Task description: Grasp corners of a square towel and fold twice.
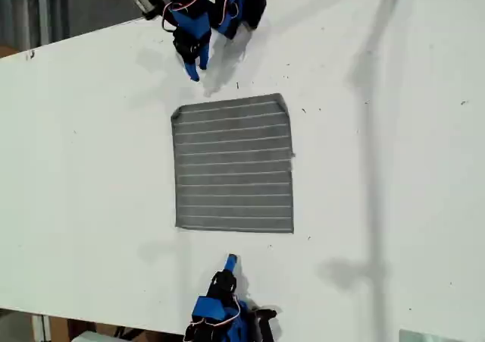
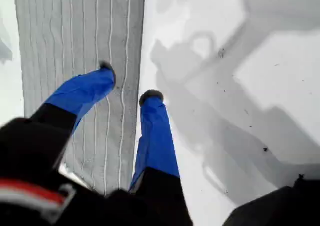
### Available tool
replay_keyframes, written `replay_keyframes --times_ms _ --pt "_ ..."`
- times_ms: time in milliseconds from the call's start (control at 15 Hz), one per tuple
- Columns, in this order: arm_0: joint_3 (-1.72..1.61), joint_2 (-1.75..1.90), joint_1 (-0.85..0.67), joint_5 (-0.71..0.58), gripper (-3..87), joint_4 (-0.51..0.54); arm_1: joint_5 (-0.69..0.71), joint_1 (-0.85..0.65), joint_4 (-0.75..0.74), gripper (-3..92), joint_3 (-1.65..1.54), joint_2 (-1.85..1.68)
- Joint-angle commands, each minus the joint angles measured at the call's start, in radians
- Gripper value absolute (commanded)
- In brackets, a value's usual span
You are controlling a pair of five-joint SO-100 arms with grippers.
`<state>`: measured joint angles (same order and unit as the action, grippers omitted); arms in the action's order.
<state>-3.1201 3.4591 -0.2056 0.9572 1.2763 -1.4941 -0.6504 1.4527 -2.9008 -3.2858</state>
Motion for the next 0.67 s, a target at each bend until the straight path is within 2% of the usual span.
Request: replay_keyframes --times_ms 0,67,133,200,333,467,533,600 --pt "0.002 0.008 -0.242 0.624 15.0 0.018 0.114 0.190 -0.021 14.9 0.040 -0.006" --pt "0.003 0.005 -0.291 0.612 10.9 0.020 0.147 0.127 -0.028 14.2 0.040 -0.006" --pt "0.003 0.005 -0.261 0.618 6.5 0.020 0.169 0.092 -0.029 14.2 0.040 -0.006" --pt "0.003 0.006 -0.242 0.594 7.6 0.020 0.216 0.083 -0.037 14.4 0.037 -0.006" --pt "0.003 0.006 -0.256 0.612 10.1 0.020 0.224 0.043 -0.038 14.0 0.037 -0.006" --pt "0.003 0.006 -0.232 0.664 13.4 0.020 0.281 0.152 -0.095 22.3 0.029 -0.006" --pt "0.003 0.006 -0.184 0.681 14.0 0.018 0.345 0.255 -0.241 27.0 0.015 0.018" --pt "0.000 0.008 -0.215 0.630 15.1 0.005 0.350 0.318 -0.318 28.6 0.086 0.167"
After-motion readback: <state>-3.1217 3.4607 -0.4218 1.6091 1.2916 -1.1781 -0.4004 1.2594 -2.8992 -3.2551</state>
